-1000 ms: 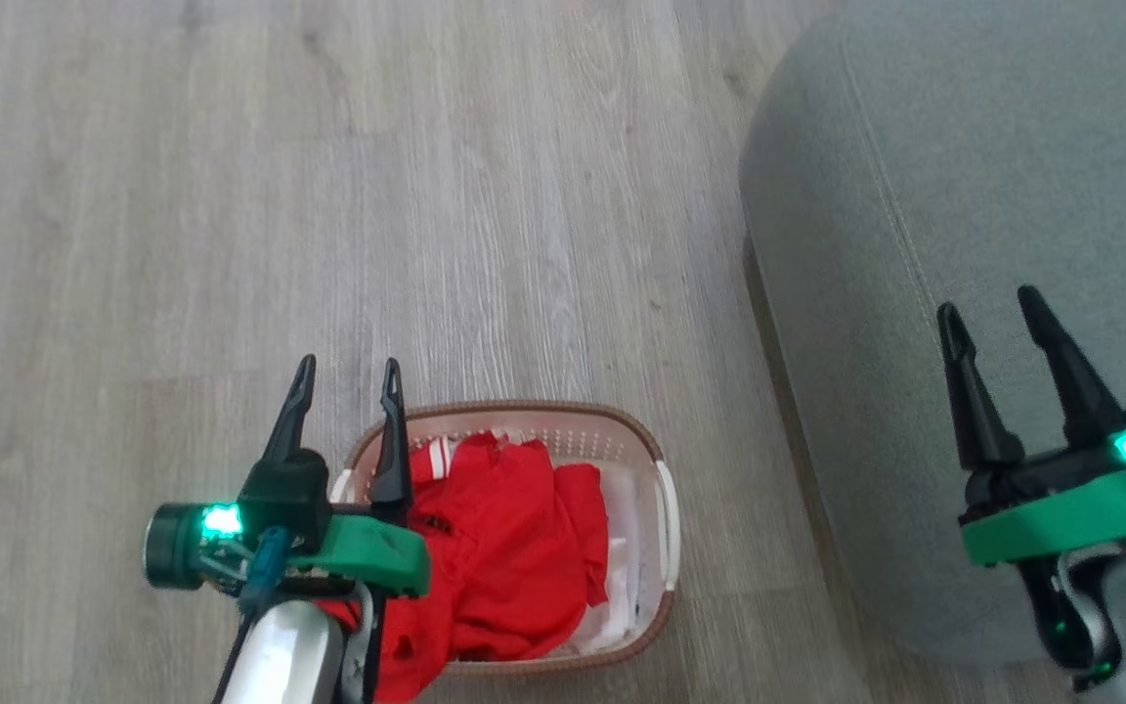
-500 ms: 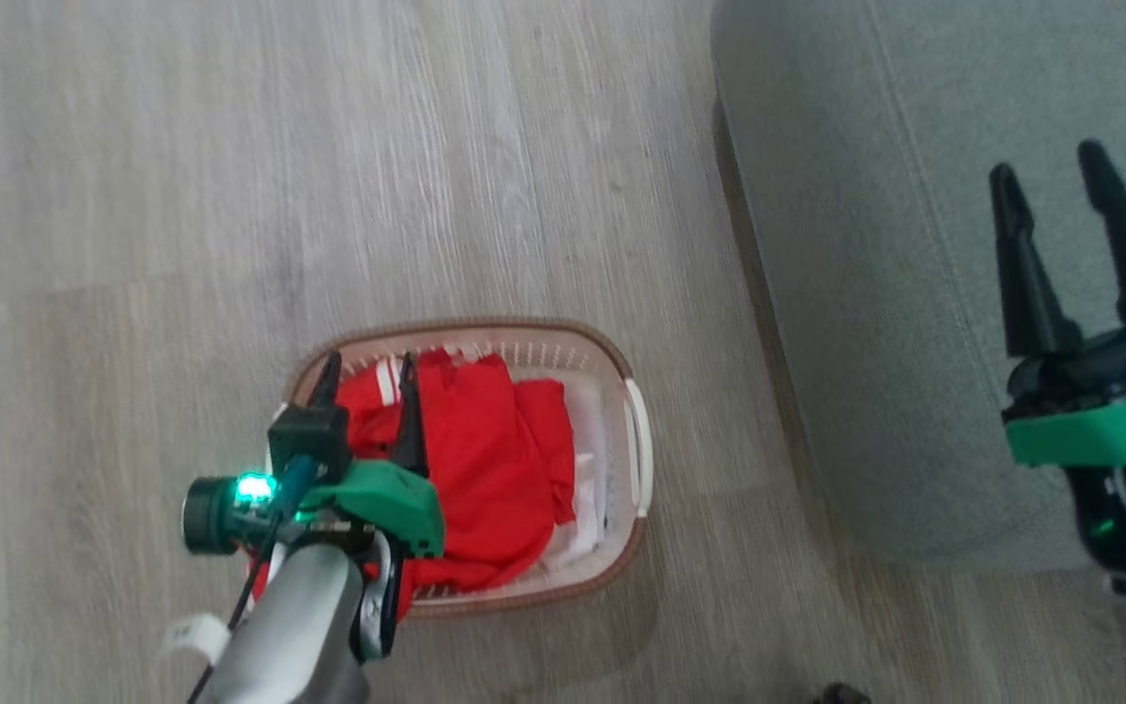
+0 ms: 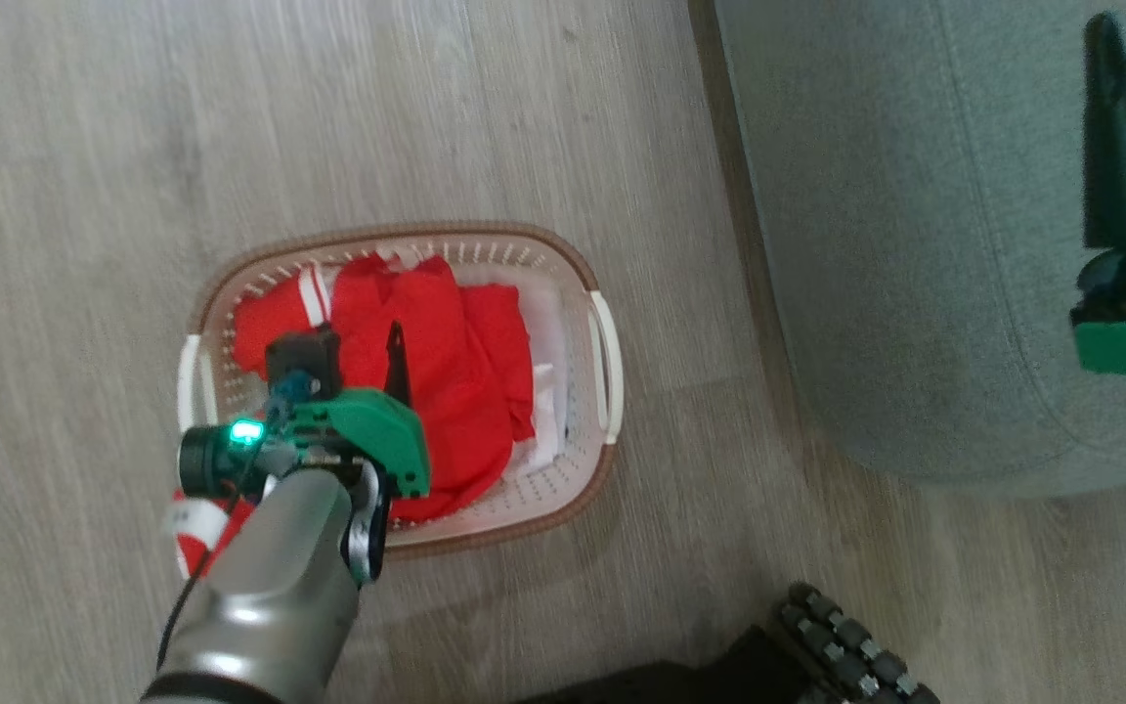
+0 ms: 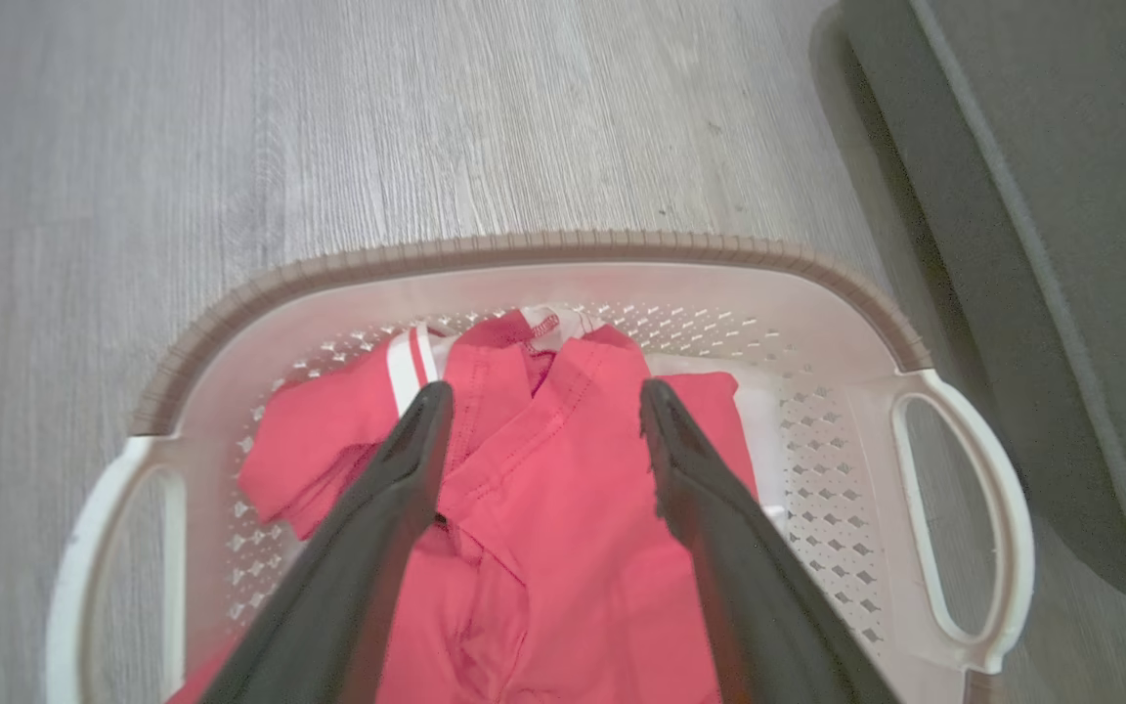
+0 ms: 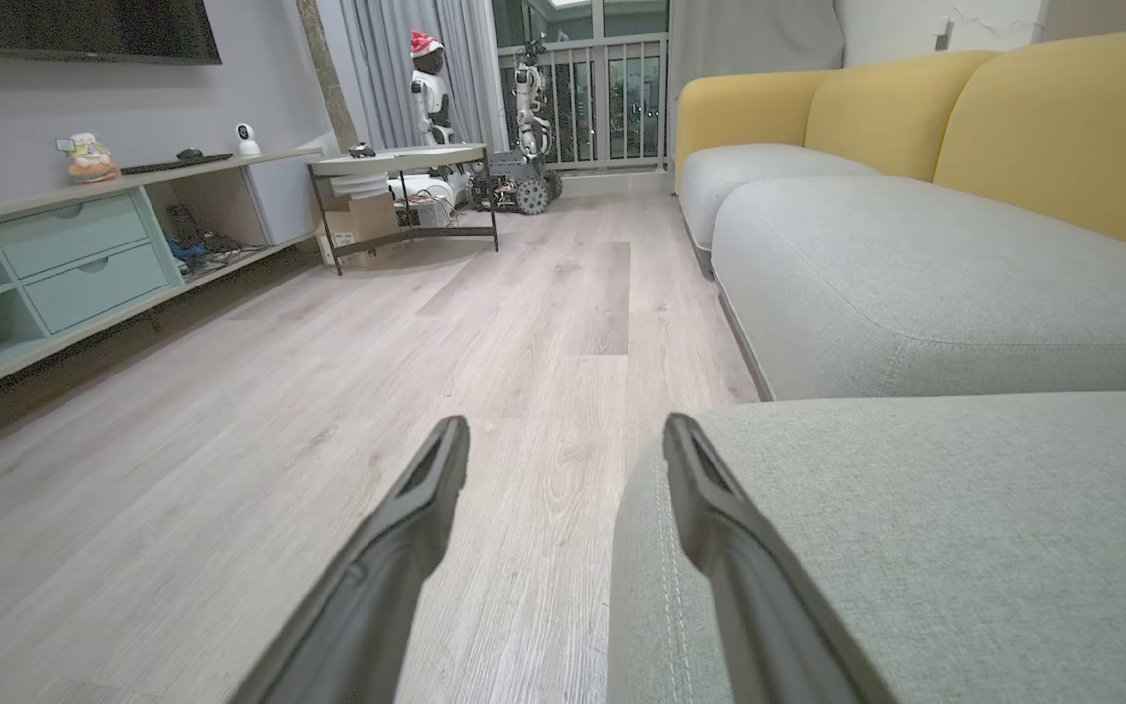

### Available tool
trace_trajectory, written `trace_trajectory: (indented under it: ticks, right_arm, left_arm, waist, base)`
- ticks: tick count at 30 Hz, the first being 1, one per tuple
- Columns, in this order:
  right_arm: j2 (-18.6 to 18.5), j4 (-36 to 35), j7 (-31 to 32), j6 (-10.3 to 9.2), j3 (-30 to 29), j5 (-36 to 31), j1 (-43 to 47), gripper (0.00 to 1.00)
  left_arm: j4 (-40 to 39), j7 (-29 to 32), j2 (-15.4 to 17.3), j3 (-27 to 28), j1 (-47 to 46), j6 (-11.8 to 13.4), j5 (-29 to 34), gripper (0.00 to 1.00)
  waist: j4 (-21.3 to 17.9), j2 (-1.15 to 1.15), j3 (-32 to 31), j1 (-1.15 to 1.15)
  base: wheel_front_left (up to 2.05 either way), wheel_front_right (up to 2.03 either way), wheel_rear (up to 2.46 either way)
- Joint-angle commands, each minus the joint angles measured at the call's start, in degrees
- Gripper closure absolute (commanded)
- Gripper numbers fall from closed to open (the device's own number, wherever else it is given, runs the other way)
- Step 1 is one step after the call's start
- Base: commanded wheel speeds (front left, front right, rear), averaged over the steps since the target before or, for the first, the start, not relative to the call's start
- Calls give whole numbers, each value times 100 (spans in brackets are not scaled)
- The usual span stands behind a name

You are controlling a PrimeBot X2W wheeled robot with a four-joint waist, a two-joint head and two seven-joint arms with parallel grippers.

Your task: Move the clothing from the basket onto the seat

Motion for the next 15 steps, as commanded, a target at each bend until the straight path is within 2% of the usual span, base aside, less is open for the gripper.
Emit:
trace_trajectory:
  ticks: [1, 8, 12, 15]
  right_arm:
    - [-201, -211, -36, -1, -46, 55, -45, 0]
    - [-314, -325, -36, -1, -267, 139, -297, 0]
    - [-343, -372, -36, -1, -353, 163, -384, 0]
    - [-346, -405, -36, -1, -422, 179, -435, 0]
  left_arm:
    - [114, -62, 57, 7, -199, -44, -148, 0]
    - [966, -62, 57, -385, -883, -138, -739, 0]
    - [1306, 78, 57, -564, -1126, -173, -990, 0]
    - [1589, 415, 57, -782, -1303, -159, -1172, 0]
  waist:
    - [-138, 0, 359, -1]
    - [-271, 0, 1005, -1]
    - [-326, 0, 1226, -1]
    - [-363, 0, 1391, -1]
  base:
    - [0, 0, 0]
    - [0, 0, 0]
    - [0, 0, 0]
    - [0, 0, 0]
